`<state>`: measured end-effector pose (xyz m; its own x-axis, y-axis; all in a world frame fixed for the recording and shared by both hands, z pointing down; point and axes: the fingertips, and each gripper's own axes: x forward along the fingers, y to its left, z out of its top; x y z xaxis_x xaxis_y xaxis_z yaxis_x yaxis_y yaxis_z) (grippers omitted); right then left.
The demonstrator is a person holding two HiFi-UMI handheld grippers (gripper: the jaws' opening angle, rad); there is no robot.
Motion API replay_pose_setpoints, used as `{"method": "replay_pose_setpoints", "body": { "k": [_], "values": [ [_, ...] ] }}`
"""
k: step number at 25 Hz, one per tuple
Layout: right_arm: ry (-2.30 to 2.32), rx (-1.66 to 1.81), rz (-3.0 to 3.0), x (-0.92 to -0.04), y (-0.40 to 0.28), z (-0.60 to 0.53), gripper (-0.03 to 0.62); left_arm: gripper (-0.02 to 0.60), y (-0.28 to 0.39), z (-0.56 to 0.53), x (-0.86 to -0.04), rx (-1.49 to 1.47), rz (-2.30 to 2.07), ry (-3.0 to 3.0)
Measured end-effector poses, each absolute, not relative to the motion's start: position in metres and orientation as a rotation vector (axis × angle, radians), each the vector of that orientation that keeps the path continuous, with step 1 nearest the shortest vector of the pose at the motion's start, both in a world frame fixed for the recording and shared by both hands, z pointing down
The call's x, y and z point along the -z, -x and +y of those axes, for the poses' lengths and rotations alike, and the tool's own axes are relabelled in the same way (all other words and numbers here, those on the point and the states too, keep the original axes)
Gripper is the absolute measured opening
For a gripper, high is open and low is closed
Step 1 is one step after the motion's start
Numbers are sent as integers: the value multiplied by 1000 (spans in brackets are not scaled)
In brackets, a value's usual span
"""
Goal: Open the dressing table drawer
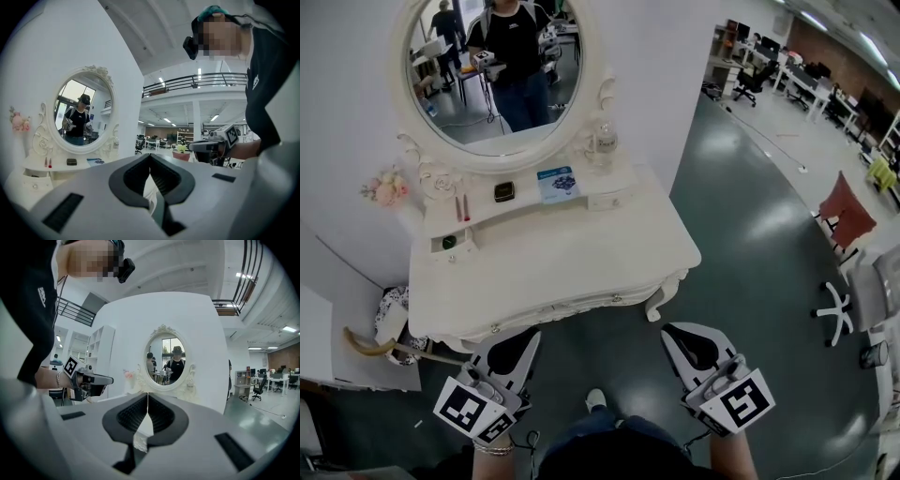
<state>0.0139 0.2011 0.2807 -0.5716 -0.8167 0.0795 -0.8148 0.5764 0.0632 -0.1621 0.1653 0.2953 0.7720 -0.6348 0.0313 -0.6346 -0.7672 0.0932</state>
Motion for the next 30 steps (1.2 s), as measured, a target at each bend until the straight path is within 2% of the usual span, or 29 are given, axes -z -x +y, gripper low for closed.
{"method": "replay_pose_setpoints", "body": {
  "k": [19, 30],
  "values": [
    [-1428, -34, -2662, -299, -12, 162, 18, 18, 163, 124, -317, -24, -976, -2836],
    [-1395, -36, -2679, -296, -39, 105, 18, 18, 134, 73, -315, -22, -999, -2820]
  ]
}}
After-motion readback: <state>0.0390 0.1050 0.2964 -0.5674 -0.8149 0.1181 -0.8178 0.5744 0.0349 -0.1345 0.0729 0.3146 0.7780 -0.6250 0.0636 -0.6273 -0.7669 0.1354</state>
